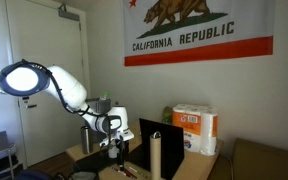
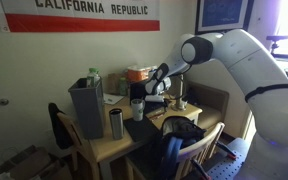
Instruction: Place the red pen in the mug
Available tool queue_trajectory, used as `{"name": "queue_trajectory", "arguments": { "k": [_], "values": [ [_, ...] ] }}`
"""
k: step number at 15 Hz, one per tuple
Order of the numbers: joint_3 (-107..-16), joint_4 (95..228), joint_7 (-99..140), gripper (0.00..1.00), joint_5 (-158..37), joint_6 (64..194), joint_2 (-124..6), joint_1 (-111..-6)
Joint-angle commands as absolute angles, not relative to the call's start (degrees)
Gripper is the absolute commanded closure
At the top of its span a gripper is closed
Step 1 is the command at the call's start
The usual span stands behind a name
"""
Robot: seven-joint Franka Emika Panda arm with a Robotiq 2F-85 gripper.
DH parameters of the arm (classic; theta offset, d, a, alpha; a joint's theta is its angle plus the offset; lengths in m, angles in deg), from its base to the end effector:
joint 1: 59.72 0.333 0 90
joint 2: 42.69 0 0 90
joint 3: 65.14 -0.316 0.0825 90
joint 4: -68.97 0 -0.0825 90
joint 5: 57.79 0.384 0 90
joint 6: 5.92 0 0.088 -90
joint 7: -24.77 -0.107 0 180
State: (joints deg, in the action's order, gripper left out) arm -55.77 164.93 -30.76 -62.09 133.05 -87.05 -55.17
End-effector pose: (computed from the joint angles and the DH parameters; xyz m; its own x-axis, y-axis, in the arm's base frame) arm 0.6740 -0.0463 0.1551 0.5821 -0.8043 0.1192 -0.8128 -0.5717 0.1116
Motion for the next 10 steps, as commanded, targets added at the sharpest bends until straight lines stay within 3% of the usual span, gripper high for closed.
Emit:
{"name": "queue_trajectory", "arguments": {
  "k": [1,10],
  "values": [
    [-54.38,161.98,-33.24,0.0,-61.31,133.82,-90.13,-53.53],
    [-53.44,161.55,-35.86,0.0,-61.62,134.54,-92.71,-52.23]
  ]
}}
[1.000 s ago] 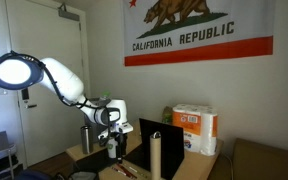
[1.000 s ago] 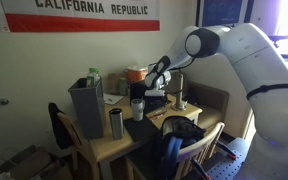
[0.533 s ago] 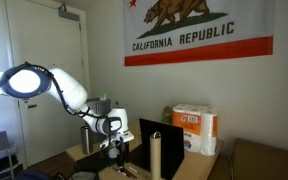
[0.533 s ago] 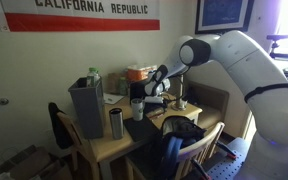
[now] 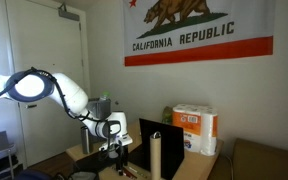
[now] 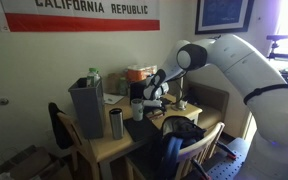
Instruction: Place the red pen in the mug
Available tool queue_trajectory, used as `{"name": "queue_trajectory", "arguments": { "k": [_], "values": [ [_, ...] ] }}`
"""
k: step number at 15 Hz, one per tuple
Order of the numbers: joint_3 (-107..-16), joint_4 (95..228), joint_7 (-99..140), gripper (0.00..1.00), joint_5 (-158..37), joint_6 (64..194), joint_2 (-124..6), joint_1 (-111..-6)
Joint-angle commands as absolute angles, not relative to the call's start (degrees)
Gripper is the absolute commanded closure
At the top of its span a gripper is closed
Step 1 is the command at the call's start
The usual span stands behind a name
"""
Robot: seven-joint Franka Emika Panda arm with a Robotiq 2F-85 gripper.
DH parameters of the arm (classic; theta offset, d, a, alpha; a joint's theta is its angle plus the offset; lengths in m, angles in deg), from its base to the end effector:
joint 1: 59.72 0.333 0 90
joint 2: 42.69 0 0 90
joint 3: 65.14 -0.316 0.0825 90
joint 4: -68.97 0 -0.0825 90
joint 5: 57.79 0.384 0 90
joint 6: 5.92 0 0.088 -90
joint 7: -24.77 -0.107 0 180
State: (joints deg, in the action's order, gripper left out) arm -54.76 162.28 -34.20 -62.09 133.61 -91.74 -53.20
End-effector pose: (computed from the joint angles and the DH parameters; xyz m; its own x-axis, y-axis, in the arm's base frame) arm 0.6768 -0.0332 0.1204 0.5601 -0.8182 0.1298 -0.8274 -0.5448 0.1363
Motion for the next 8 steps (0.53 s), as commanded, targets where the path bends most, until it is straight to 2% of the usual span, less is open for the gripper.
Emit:
{"name": "queue_trajectory", "arguments": {
  "k": [1,5,6,7,8],
  "values": [
    [-53.32,161.66,-35.9,0.0,-61.63,134.61,-92.69,-52.23],
    [-52.89,162.74,-36.05,0.0,-61.48,134.88,-92.35,-52.42],
    [-52.78,163.1,-36.04,0.17,-61.43,134.87,-92.3,-52.46],
    [-52.73,163.36,-36.01,0.28,-61.36,134.97,-92.18,-52.48],
    [-52.75,163.51,-36.0,0.34,-61.25,135.1,-92.08,-52.5]
  ]
}}
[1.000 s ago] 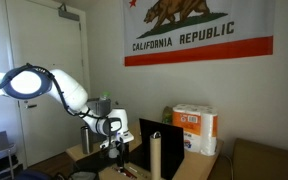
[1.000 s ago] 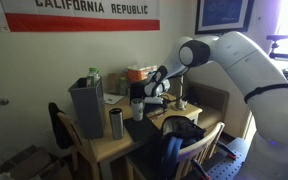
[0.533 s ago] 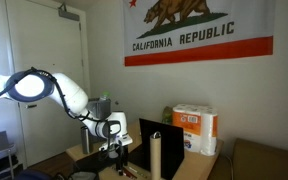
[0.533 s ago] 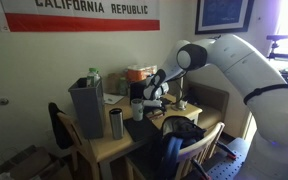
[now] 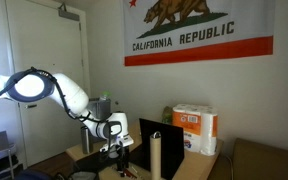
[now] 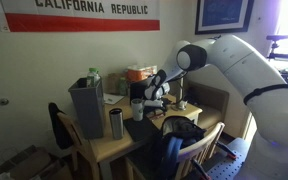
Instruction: Place the red pen in the mug
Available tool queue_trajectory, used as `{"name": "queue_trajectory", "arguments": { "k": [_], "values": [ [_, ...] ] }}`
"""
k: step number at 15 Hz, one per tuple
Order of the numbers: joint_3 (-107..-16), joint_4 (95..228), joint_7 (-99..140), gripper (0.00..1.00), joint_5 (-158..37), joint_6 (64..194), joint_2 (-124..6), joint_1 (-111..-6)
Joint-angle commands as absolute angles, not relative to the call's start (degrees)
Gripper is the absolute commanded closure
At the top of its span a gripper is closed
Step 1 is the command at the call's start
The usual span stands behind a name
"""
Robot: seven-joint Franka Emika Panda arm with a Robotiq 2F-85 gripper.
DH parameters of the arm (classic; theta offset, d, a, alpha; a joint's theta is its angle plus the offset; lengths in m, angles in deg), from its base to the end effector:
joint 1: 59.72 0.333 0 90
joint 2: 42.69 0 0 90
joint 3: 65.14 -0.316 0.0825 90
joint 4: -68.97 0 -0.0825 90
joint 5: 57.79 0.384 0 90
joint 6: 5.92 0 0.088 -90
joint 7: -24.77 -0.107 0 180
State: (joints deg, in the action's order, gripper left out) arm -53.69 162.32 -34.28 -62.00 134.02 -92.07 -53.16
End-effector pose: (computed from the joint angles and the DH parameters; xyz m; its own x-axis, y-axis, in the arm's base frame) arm 0.6760 -0.0440 0.1185 0.5492 -0.8235 0.1424 -0.8347 -0.5322 0.1414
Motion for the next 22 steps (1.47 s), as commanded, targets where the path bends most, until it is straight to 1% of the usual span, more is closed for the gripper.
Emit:
{"name": "queue_trajectory", "arguments": {
  "k": [1,5,7,8,10,11,12,17,22],
  "values": [
    [-52.71,163.69,-36.03,0.44,-61.22,135.16,-92.03,-52.47],
    [-52.42,164.5,-36.31,0.74,-61.2,135.47,-91.64,-52.38],
    [-52.15,164.71,-36.41,0.87,-61.37,135.52,-91.38,-52.26],
    [-52.06,164.85,-36.41,0.95,-61.41,135.63,-91.18,-52.23],
    [-52.01,165.09,-36.21,0.94,-61.65,135.67,-90.85,-52.09],
    [-52.25,165.32,-35.59,0.99,-61.67,135.48,-90.36,-52.16],
    [-52.46,165.44,-35.16,1.0,-61.62,134.91,-89.9,-52.23],
    [-53.87,167.4,-31.47,1.0,-61.79,131.94,-85.83,-51.98],
    [-54.67,169.42,-27.04,1.0,-62.96,126.39,-78.87,-50.97]
  ]
}}
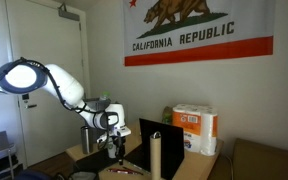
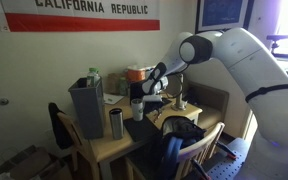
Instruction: Place the red pen in the mug
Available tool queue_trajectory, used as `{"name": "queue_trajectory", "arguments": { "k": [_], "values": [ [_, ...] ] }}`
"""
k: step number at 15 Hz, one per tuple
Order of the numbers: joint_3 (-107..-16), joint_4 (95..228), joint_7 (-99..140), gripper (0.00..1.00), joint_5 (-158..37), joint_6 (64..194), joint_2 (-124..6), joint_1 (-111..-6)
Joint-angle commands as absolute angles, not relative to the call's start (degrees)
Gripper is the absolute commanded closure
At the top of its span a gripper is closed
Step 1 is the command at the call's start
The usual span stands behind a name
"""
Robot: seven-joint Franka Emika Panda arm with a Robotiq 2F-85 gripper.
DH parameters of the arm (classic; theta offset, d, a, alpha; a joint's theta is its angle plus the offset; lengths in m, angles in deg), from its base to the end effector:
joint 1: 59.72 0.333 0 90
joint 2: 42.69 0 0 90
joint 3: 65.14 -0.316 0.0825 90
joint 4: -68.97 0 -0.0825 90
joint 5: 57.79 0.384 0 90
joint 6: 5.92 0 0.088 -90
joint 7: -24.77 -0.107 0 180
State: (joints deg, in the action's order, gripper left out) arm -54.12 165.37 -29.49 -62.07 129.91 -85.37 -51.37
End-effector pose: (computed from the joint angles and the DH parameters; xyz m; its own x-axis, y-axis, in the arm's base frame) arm 0.6722 -0.0199 0.1692 0.6307 -0.7679 0.1124 -0.7747 -0.6145 0.1490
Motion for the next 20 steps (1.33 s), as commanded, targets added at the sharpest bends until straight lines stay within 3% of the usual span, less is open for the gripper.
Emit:
{"name": "queue_trajectory", "arguments": {
  "k": [1,2,3,5,14,20],
  "values": [
    [-54.83,169.58,-26.22,1.0,-63.14,125.23,-77.75,-50.87],
    [-55.0,169.47,-25.62,1.0,-63.29,123.6,-76.95,-50.82],
    [-55.2,169.39,-25.09,0.73,-63.42,122.6,-76.53,-50.86],
    [-55.55,169.05,-24.77,0.66,-63.64,121.67,-76.65,-51.02],
    [-55.45,169.64,-25.32,0.01,-64.43,125.52,-82.22,-51.3],
    [-54.51,167.56,-26.28,0.0,-63.8,129.17,-86.84,-51.1]
  ]
}}
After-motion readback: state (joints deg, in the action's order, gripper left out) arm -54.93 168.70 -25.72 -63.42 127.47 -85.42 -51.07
